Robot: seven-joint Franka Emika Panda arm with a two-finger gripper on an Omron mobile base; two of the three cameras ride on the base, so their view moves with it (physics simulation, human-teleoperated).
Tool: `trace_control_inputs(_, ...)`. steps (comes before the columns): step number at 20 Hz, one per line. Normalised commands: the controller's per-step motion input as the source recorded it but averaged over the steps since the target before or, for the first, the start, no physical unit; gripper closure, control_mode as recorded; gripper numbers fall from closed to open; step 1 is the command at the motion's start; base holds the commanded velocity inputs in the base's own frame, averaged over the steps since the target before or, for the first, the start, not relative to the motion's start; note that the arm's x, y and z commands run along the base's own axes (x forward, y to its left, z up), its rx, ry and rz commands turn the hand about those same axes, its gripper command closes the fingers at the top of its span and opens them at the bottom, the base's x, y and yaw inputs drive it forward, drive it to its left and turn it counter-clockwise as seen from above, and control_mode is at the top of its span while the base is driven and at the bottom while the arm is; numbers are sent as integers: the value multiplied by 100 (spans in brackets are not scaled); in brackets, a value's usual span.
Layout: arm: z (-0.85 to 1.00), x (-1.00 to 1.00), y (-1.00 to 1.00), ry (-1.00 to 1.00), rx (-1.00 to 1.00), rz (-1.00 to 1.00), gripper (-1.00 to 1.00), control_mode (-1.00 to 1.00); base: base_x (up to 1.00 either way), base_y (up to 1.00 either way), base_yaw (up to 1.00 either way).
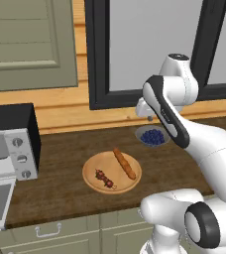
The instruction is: Pick up the kebab skewer and baguette bread, and place them inside the toaster oven. Close the toaster oven door and start by setting the timer.
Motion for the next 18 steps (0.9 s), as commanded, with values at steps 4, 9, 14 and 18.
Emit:
trace_control_inputs(4, 0, 0, 0, 0, 0, 0, -100, 100, 0, 0, 0)
trace_control_inputs(9, 0, 0, 0, 0, 0, 0, -100, 100, 0, 0, 0)
trace_control_inputs(14, 0, 0, 0, 0, 0, 0, -100, 100, 0, 0, 0)
trace_control_inputs(18, 0, 0, 0, 0, 0, 0, -100, 100, 0, 56, 0)
